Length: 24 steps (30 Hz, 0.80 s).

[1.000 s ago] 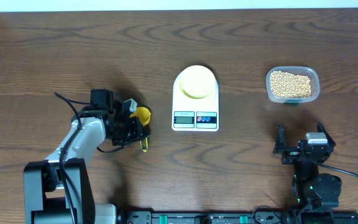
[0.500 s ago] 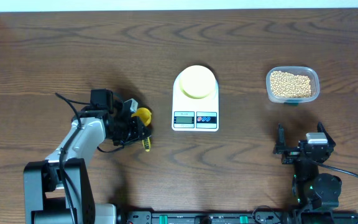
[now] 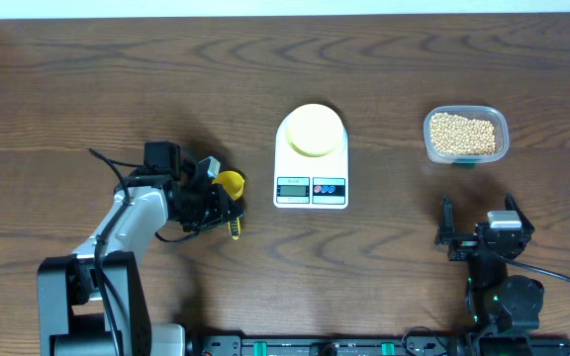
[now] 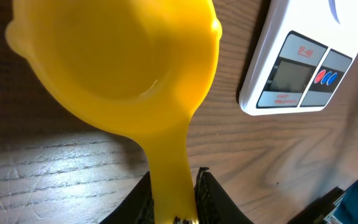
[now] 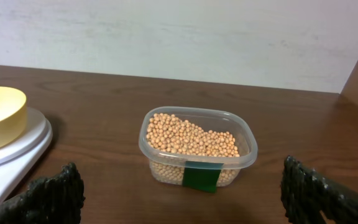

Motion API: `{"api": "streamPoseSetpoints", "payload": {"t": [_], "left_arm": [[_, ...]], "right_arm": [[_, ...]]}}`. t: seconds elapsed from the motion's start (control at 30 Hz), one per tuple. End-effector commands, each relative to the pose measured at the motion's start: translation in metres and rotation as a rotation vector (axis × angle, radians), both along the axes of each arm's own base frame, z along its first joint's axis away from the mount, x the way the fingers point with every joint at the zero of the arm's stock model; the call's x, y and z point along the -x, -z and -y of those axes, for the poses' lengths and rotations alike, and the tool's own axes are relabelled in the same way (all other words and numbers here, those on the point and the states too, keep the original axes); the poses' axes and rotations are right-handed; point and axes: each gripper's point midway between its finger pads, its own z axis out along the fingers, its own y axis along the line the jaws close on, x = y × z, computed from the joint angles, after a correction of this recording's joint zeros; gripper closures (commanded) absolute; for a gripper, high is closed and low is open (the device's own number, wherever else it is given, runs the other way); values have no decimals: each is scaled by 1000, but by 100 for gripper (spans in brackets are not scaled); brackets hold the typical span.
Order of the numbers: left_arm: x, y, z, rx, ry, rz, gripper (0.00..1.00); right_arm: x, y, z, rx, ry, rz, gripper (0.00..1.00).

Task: Scoop item into bowl and weigh 50g on scale
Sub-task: 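Lift the yellow scoop with the left gripper, tilting it upright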

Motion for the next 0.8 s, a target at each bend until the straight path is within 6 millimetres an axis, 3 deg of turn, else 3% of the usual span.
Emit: {"api": "streamPoseSetpoints", "payload": {"t": [0.0,0.37,0.77], "left_arm": [[3,-2,3,20,-7,-8,81],[-3,-27,25,199,12,24,81],[-10,-27,8,204,-78,10,81]], "right_arm": [[0,1,0,9,-2,-2,1],[0,1,0,9,-2,-2,1],[0,1,0,9,-2,-2,1]]}}
